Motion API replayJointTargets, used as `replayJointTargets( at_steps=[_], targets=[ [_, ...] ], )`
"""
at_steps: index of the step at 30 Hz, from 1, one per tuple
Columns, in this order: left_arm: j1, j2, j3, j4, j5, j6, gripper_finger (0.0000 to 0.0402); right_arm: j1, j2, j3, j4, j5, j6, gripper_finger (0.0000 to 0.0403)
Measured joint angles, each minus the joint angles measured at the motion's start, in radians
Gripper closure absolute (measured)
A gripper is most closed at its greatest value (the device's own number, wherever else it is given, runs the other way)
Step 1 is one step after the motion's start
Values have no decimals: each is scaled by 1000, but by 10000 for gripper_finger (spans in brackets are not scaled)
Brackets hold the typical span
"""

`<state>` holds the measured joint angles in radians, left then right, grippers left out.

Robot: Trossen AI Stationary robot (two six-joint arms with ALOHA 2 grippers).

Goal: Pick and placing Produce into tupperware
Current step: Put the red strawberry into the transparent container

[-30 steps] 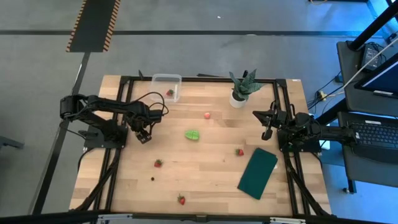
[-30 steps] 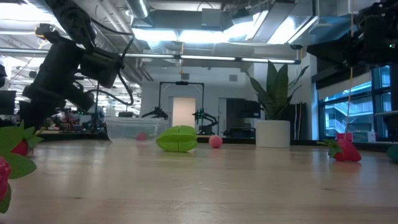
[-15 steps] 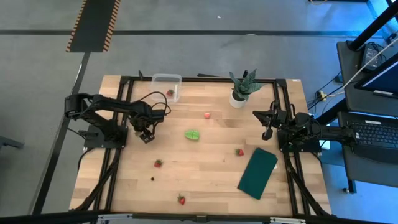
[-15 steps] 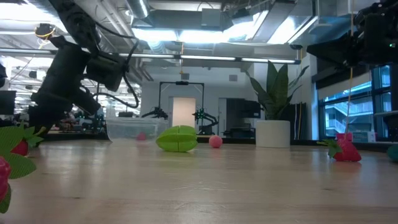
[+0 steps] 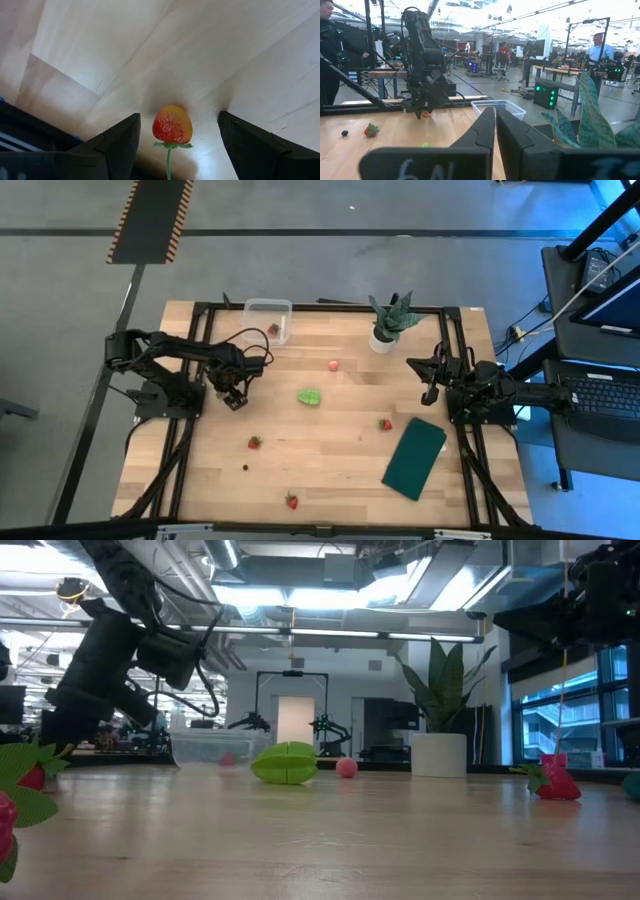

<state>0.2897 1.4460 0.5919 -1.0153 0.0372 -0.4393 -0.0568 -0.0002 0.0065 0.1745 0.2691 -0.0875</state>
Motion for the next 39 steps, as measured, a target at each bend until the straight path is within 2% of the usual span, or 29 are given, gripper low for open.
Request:
replayJointTargets(
  at_steps=[9, 19, 39],
  targets=[
    [0, 0, -1, 6, 5, 3, 147, 0, 0, 0, 0, 0, 1, 381],
    [0, 1, -2, 14, 36, 1, 208, 0, 0, 0, 0, 0, 1, 381],
    [-1, 1, -2, 25, 45, 4, 285, 0, 0, 0, 0, 0, 1, 381]
  ],
)
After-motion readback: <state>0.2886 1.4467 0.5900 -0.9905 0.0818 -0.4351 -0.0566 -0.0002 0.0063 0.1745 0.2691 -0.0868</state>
